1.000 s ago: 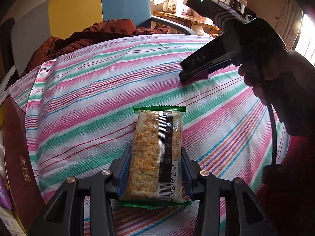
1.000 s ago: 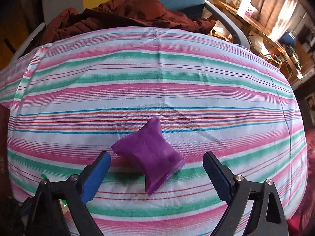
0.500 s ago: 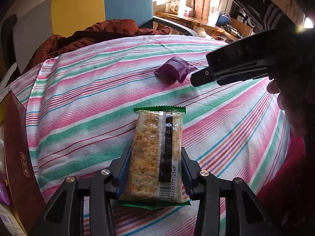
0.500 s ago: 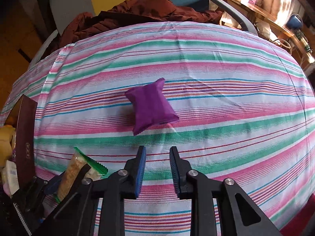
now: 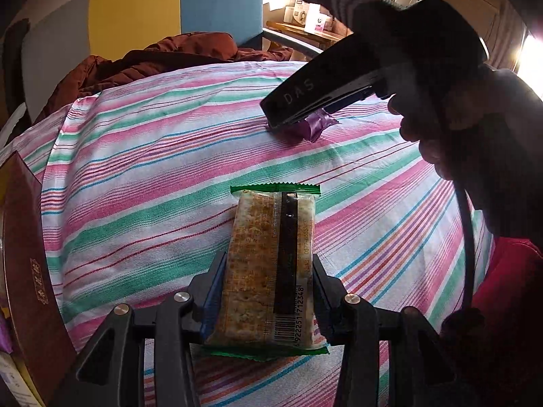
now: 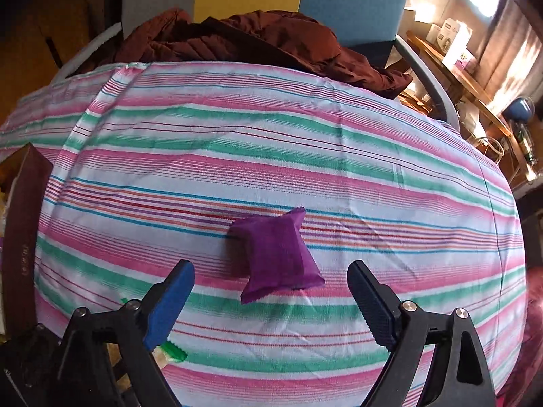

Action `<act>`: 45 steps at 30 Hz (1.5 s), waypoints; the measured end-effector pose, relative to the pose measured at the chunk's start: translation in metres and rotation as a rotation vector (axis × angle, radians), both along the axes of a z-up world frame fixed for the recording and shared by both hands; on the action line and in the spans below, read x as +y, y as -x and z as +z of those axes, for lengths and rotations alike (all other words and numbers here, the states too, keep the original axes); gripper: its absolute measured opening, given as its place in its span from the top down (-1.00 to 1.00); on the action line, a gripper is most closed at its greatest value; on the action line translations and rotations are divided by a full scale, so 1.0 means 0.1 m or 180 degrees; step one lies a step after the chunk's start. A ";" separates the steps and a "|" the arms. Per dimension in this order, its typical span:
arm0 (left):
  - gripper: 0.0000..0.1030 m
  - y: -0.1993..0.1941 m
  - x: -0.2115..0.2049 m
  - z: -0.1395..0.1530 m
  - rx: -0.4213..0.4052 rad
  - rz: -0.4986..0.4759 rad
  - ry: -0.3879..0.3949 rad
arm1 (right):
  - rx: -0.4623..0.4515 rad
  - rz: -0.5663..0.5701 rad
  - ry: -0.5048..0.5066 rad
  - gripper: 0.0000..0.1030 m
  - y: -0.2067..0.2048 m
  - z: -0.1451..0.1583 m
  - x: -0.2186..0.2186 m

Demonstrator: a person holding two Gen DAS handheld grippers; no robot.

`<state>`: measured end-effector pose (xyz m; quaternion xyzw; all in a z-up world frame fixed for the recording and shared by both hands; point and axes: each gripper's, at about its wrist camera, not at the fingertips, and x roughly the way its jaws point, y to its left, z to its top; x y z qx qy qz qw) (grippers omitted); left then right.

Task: Organize objects
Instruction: 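Grasp the purple packet with the right tool while the left tool holds the cracker packet, then carry the cracker packet and purple packet over the gold tray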

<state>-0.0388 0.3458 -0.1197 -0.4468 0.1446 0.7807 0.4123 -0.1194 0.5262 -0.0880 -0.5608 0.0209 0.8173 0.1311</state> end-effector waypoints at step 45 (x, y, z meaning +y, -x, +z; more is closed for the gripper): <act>0.15 -0.30 -0.42 0.72 0.0508 0.0304 0.0081 | 0.0263 0.0239 0.0494 0.26 -0.56 -0.02 -0.41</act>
